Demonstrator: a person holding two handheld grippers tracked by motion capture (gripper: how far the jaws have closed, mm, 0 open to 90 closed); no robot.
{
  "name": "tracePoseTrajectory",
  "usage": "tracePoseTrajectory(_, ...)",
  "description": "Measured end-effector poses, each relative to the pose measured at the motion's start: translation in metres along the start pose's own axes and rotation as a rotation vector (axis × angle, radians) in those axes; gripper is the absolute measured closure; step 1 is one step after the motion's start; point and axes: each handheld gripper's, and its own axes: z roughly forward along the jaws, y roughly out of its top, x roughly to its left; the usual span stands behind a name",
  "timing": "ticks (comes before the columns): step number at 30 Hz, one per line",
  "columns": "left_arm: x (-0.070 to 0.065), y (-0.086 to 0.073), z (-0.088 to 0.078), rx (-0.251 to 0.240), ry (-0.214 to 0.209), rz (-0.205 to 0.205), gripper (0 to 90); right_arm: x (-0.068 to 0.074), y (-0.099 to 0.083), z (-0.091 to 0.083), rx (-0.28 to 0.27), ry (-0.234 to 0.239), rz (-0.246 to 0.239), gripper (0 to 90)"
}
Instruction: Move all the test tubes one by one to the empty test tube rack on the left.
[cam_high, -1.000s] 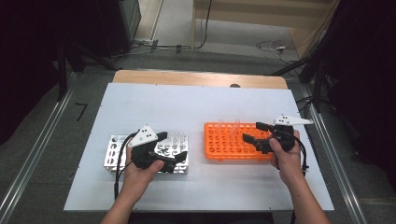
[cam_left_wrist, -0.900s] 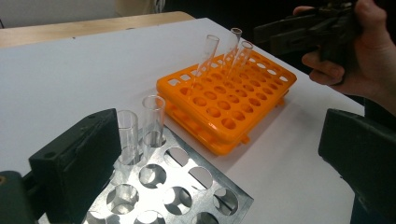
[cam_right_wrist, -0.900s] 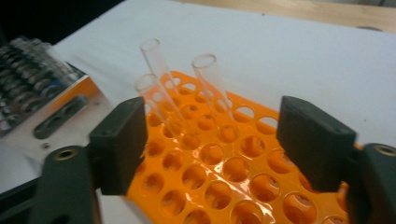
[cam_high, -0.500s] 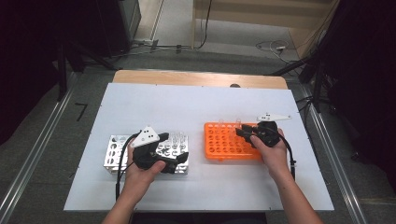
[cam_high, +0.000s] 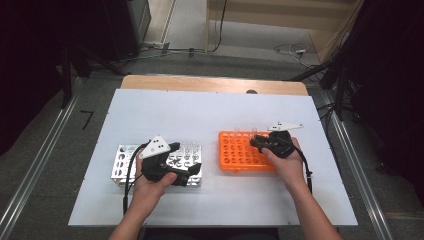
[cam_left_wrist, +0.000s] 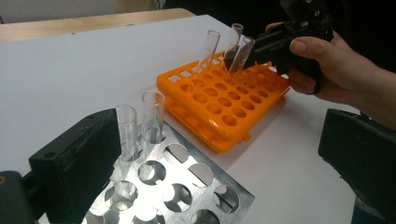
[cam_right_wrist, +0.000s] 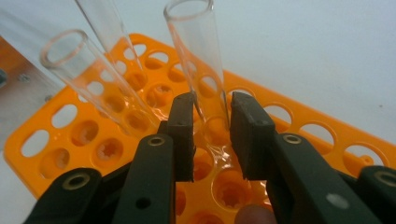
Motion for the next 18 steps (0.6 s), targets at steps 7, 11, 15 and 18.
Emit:
tracePoseTrajectory(7, 0.0, -0.007, 0.003, 0.012, 0.02, -0.006, 0.0, 0.004, -0.001, 0.001, -0.013, -0.046, -0.01, 73.1)
tracePoseTrajectory(11, 0.003, -0.01, 0.003, 0.018, 0.031, -0.01, 0.0, 0.005, -0.001, 0.001, -0.016, -0.06, -0.013, 73.9)
tracePoseTrajectory(15, 0.005, -0.011, 0.004, 0.012, 0.041, -0.032, 0.0, 0.004, -0.002, 0.0, -0.025, -0.058, -0.008, 74.1)
tracePoseTrajectory(18, 0.002, -0.01, 0.006, 0.012, 0.032, -0.027, 0.0, 0.004, -0.003, -0.003, -0.057, -0.055, -0.006, 74.1)
